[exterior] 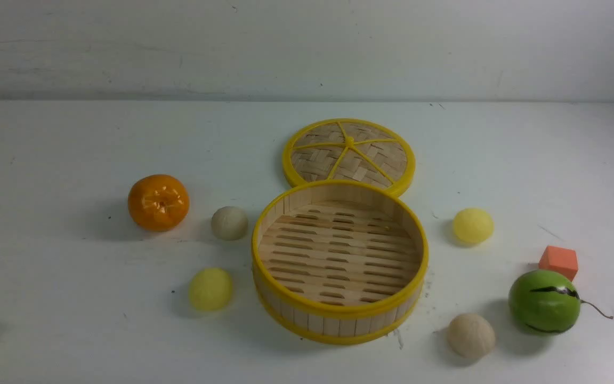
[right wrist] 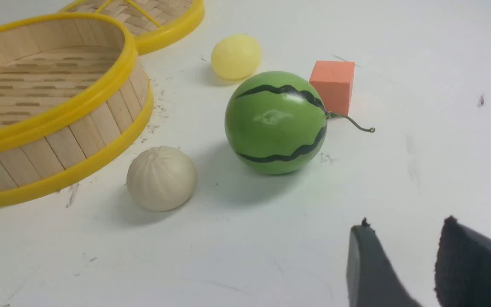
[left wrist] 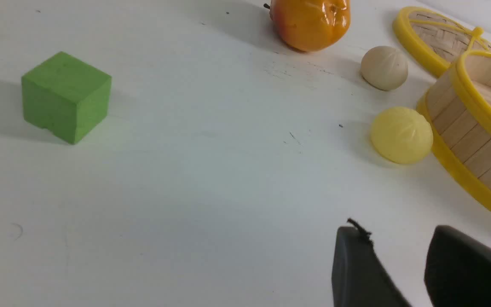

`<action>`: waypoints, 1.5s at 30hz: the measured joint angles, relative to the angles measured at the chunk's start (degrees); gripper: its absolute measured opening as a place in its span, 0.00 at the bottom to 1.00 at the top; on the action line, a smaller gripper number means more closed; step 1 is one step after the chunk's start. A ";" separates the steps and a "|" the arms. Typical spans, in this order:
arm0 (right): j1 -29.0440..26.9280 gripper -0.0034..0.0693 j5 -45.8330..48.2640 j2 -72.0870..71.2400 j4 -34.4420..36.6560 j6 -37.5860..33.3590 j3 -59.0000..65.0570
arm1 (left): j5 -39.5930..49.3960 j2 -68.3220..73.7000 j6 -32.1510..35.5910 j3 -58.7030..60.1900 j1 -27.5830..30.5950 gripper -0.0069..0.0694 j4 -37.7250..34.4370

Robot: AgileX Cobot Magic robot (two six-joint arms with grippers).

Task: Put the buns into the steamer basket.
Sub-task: Use the left arm to grab a steamed stuffed bun

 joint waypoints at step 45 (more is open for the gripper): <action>0.00 0.38 0.00 0.00 0.00 0.00 0.00 | -20.81 0.00 -9.65 -0.87 -0.42 0.36 -26.45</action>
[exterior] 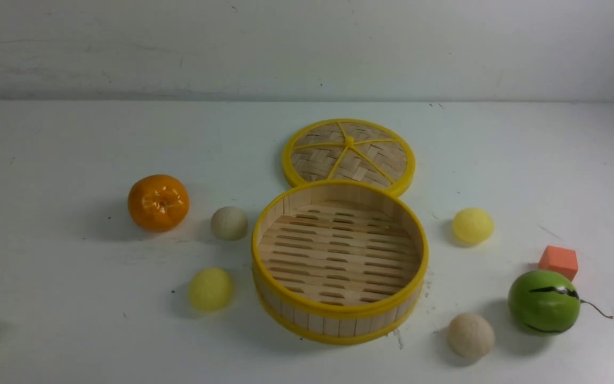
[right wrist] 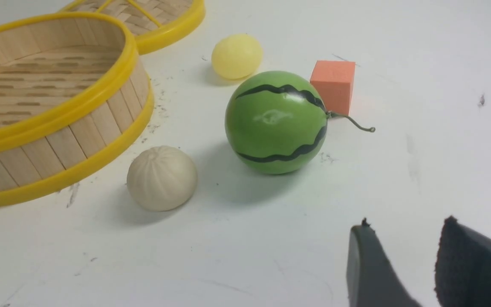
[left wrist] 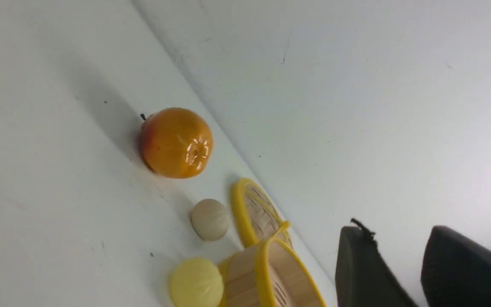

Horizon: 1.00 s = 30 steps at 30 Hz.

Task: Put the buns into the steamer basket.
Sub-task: Use the left arm to grab a steamed stuffed bun

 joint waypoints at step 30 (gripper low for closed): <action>0.00 0.38 -0.05 0.00 0.00 0.00 0.00 | 54.26 87.39 19.69 -66.11 -24.67 0.07 24.44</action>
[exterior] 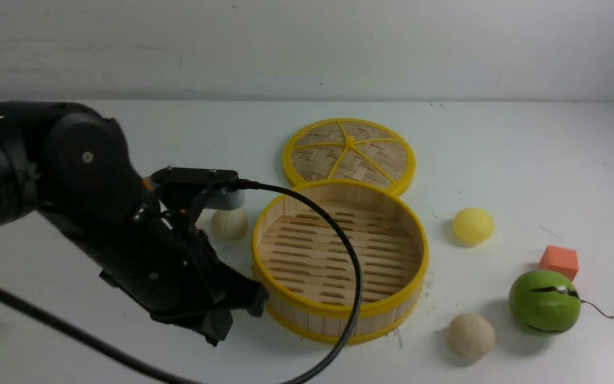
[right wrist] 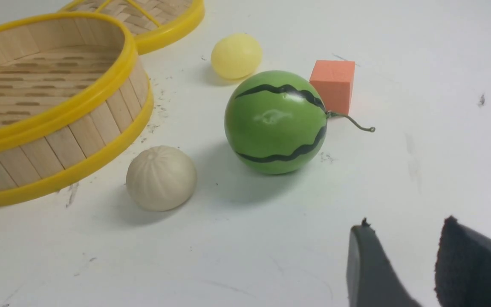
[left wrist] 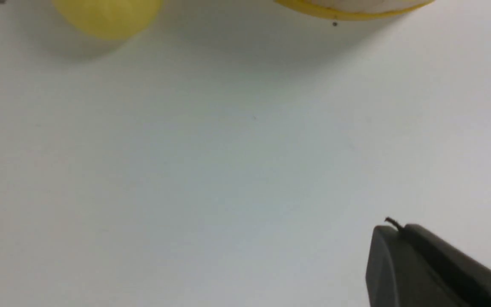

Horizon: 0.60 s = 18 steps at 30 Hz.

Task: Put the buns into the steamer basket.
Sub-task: Use the left arm to grab a steamed stuffed bun

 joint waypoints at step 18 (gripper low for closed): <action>0.00 0.38 0.00 0.00 0.00 0.00 0.00 | -7.61 13.29 3.29 -7.39 10.06 0.24 2.08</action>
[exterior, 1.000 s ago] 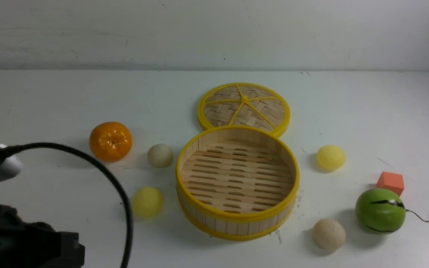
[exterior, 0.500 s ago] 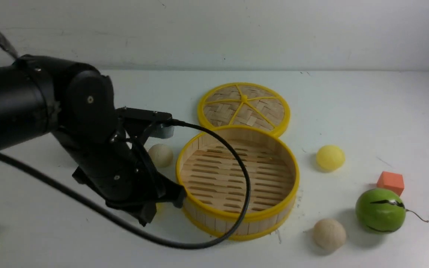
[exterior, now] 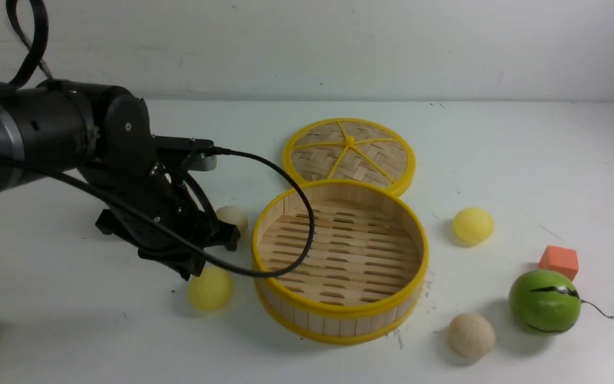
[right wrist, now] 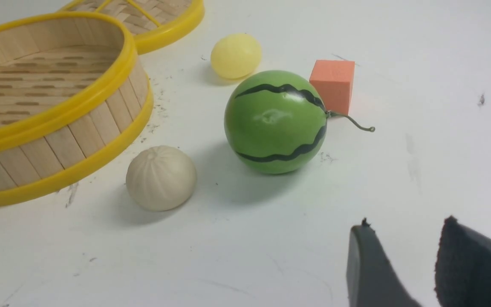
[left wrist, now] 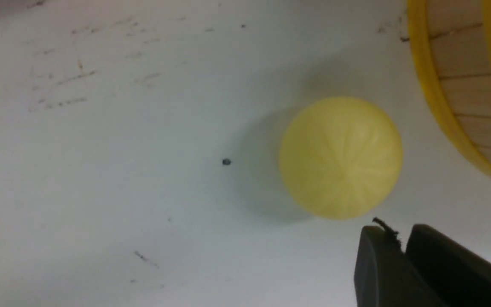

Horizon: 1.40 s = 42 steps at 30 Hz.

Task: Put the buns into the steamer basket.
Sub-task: Use the left arm to grab a steamed stuffed bun

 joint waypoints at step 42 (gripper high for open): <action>0.00 0.38 0.00 0.00 0.00 0.00 0.00 | -7.02 7.95 1.74 -0.22 0.00 0.07 2.17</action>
